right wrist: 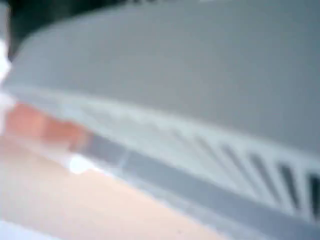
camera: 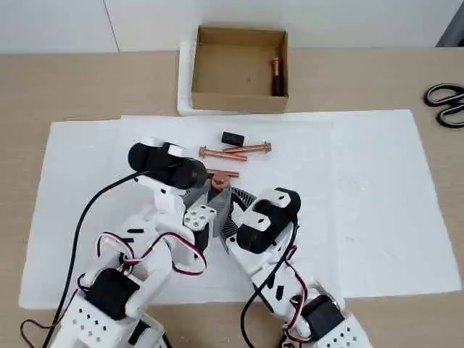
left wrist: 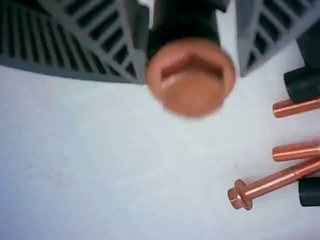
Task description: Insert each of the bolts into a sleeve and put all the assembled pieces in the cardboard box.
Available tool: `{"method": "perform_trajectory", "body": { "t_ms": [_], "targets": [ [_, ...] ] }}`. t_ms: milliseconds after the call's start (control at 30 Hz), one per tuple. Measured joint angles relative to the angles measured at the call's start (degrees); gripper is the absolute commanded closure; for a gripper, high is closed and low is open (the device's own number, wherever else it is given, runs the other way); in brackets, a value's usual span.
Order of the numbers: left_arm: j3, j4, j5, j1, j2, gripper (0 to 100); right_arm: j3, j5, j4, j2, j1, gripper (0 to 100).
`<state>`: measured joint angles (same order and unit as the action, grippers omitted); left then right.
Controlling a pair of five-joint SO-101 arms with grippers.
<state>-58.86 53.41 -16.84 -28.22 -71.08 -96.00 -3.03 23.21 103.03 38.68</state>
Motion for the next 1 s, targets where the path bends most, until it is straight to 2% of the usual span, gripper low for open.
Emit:
{"method": "perform_trajectory", "body": {
  "t_ms": [267,400,533,700,800,867,1000],
  "targets": [
    [9.41,9.14,-0.09,0.18,0.0,88,0.0,0.0,0.0,0.0,0.0,99.5],
    [12.57,12.31,-0.09,5.1,0.0,88,0.0,0.0,0.0,0.0,-1.14,99.5],
    [14.15,14.24,0.0,14.95,-0.09,88,0.0,0.0,0.0,0.0,-3.52,99.5],
    [13.71,11.69,1.23,31.47,-0.09,88,0.0,0.0,0.79,0.0,-8.7,99.5],
    [10.9,10.99,7.91,39.12,0.0,88,0.18,1.93,5.45,0.0,-12.22,99.5],
    [9.05,10.99,13.45,41.67,0.0,88,0.53,3.52,9.58,0.0,-14.15,99.5],
    [5.27,10.99,17.32,45.98,0.0,88,4.48,4.4,14.07,0.0,-15.56,99.5]
  ]
}}
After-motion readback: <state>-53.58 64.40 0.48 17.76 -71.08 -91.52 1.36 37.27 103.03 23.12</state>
